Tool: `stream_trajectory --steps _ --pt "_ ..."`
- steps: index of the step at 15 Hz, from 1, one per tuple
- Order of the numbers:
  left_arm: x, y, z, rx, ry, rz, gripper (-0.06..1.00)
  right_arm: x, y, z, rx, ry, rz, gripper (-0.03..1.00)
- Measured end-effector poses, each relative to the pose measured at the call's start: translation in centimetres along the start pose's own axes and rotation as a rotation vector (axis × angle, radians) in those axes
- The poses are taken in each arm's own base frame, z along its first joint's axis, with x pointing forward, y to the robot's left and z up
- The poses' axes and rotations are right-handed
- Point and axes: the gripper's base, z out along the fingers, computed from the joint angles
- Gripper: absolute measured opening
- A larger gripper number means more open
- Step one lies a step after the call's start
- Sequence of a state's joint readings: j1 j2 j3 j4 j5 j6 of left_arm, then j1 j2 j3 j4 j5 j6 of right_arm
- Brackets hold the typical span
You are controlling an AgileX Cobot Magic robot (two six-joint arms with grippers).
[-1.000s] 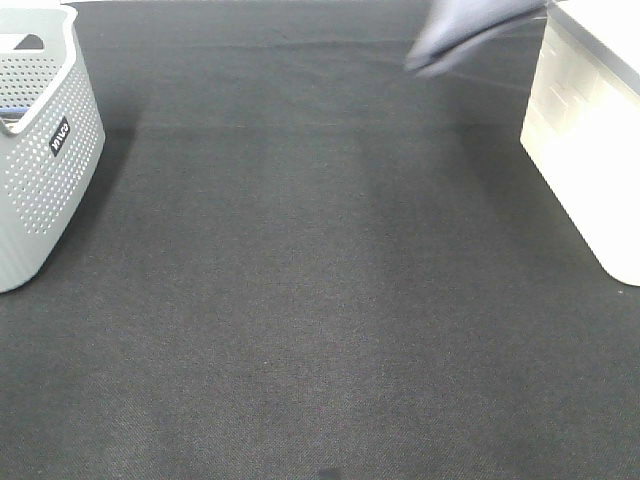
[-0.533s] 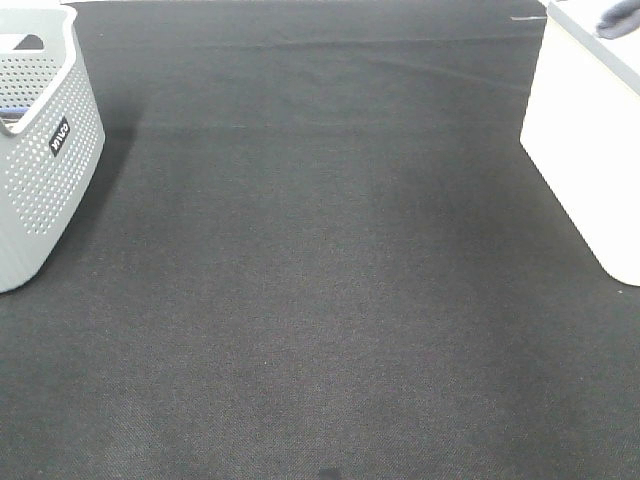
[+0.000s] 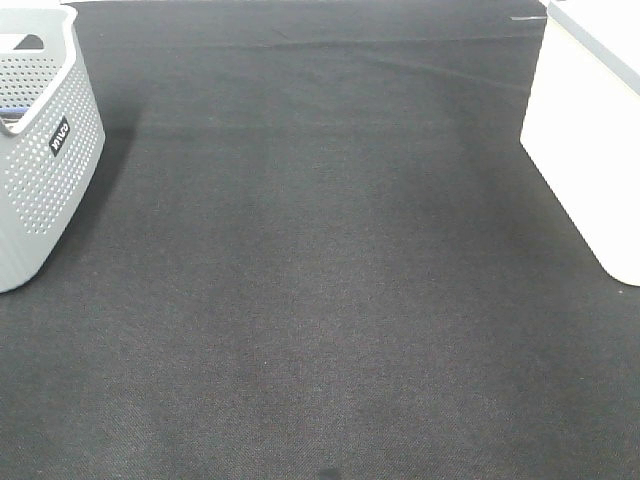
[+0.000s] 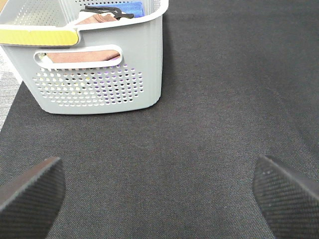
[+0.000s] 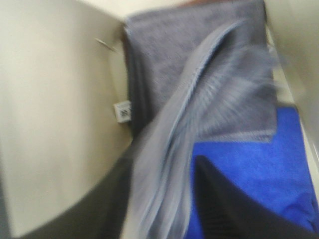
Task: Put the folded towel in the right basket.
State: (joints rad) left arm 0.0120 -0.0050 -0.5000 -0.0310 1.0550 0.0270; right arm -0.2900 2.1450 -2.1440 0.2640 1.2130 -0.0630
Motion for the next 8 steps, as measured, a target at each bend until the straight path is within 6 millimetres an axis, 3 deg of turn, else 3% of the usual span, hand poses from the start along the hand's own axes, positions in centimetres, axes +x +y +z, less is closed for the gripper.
stream_trajectory --steps 3,8 --pt "0.0 0.0 0.0 0.000 0.000 0.000 0.97 0.0 -0.1 0.2 0.003 0.009 0.010 0.69" --pt "0.0 0.0 0.0 0.000 0.000 0.000 0.97 -0.5 1.5 -1.4 -0.105 -0.042 0.017 0.75"
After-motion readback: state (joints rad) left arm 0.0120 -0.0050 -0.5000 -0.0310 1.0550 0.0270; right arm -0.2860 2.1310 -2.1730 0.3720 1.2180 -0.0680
